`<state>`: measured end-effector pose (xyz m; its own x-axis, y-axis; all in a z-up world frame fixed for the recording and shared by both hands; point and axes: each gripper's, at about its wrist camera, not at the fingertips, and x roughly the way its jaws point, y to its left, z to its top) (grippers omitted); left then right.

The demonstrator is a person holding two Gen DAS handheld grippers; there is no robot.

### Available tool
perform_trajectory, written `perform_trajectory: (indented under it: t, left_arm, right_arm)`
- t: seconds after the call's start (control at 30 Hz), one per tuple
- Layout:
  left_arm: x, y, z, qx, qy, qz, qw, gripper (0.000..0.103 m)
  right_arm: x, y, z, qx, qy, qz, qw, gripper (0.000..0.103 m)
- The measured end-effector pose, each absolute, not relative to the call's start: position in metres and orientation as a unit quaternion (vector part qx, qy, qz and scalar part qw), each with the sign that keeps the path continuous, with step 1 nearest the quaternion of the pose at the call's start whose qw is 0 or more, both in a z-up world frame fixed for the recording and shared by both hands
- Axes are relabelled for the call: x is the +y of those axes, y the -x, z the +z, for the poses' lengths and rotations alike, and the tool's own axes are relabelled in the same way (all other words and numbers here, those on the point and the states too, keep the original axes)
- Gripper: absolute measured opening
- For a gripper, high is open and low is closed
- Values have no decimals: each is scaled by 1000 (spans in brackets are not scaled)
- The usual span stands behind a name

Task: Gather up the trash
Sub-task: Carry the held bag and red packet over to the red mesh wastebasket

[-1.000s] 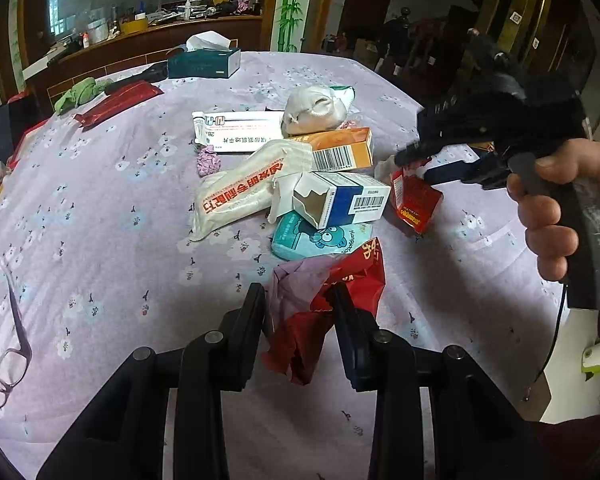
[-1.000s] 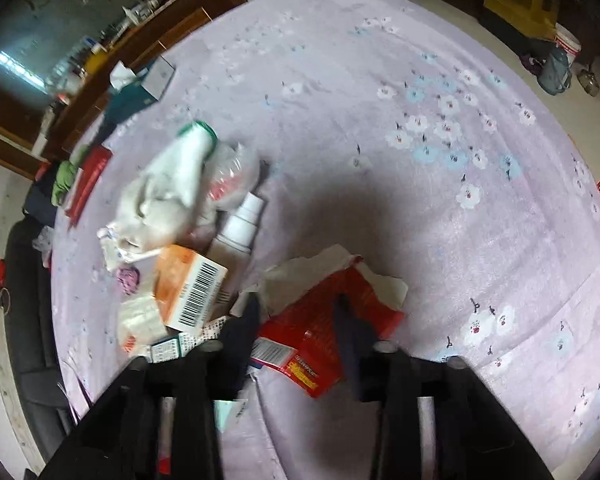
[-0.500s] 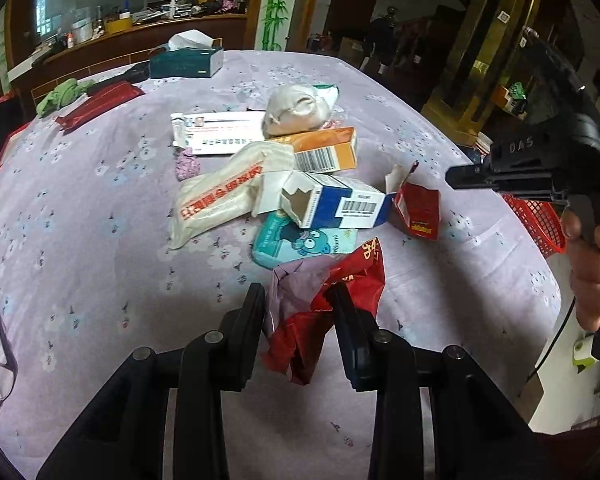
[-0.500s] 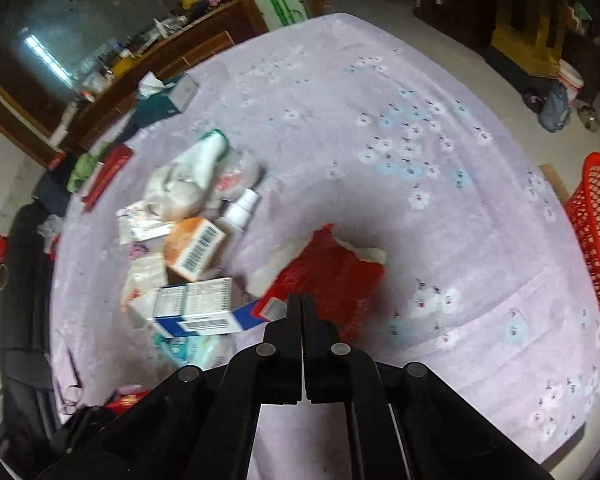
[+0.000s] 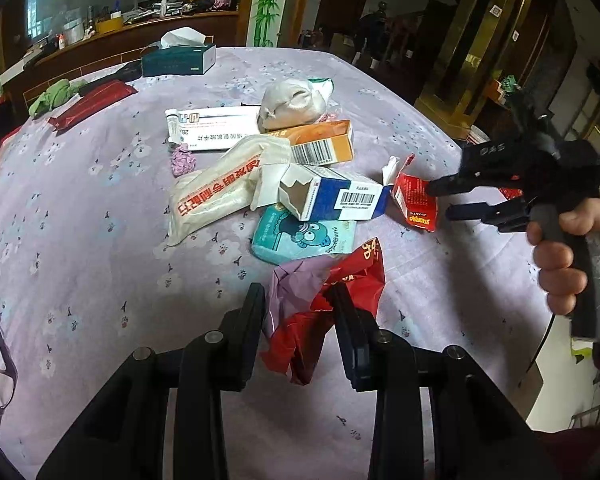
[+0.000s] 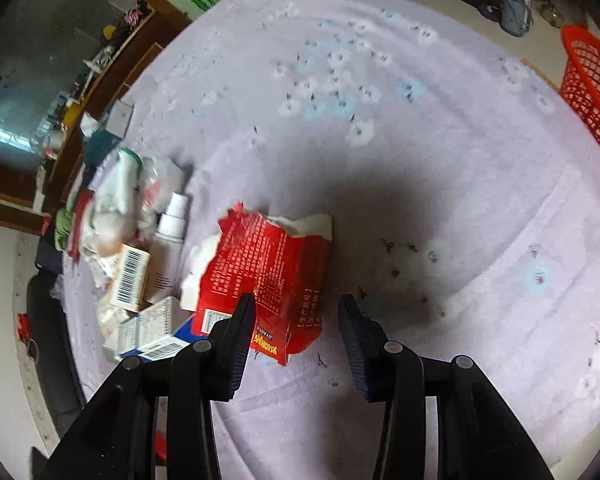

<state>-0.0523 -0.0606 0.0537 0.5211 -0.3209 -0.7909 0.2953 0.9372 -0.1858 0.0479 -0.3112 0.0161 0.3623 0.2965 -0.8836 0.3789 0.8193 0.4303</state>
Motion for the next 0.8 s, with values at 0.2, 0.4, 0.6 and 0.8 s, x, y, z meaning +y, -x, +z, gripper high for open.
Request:
perform_trajectory:
  t: [0.2,0.4,0.6,0.8]
  left_arm:
    - [-56,53,55,454,11,-173,874,33]
    - [-48,53,55,454,14,-164,876,33]
    - [-49,53,57,450,19,-167,877,33]
    - [-66,51,63,444,16,-191,875,33]
  right_arm:
    - [-292,-65,13,556,-267,-16,787,22]
    - [-284,-66,25,540,-244,0,806,14]
    - [-290,-45,53,512,-231,3,827,14]
    - [-301,-2,78,493,-213,0,843,14]
